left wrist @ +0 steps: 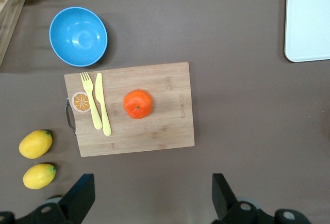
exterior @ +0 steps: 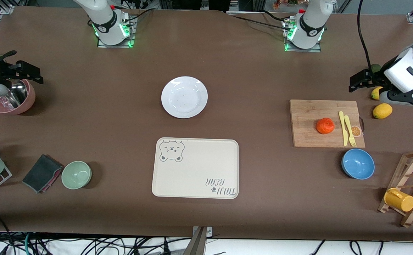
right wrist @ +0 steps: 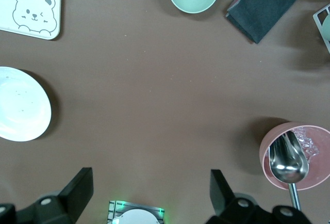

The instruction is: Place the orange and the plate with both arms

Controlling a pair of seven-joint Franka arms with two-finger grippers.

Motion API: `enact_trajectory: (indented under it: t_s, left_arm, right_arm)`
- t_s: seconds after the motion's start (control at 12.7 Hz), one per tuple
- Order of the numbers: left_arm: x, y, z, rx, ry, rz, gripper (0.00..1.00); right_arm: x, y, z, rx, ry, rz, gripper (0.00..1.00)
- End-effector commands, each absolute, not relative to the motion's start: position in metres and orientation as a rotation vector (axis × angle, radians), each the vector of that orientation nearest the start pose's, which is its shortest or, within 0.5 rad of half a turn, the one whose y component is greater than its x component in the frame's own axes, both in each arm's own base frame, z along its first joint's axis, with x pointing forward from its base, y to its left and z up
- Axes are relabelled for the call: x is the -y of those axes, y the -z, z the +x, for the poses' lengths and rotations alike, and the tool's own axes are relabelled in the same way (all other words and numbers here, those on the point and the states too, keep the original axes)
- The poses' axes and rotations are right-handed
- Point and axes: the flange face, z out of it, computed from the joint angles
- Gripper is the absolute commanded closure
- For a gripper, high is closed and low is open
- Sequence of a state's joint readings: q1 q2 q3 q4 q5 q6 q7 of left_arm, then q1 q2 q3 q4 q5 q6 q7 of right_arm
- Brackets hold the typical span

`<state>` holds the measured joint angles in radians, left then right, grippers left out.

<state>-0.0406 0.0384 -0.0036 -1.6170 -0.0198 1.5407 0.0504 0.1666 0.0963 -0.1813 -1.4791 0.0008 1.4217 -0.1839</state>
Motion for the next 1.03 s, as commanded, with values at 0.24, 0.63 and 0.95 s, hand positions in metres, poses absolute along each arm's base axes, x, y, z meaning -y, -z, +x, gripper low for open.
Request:
enact_trajectory:
  t_s: [0.24,0.63,0.95]
  left_arm:
    - [0.028,-0.582,0.563,-0.145,-0.170,-3.170,0.00]
    - [0.027,-0.575,0.568,-0.142,-0.180,-3.169,0.00]
    - [0.021,-0.473,0.610,-0.117,-0.437,-3.128,0.00]
  right_arm:
    - [0.006,-0.608,0.568,0.278,-0.238,-3.124,0.00]
    - [0.007,-0.607,0.568,0.275,-0.243,-3.124,0.00]
    - [0.007,-0.606,0.568,0.273,-0.247,-3.122,0.00]
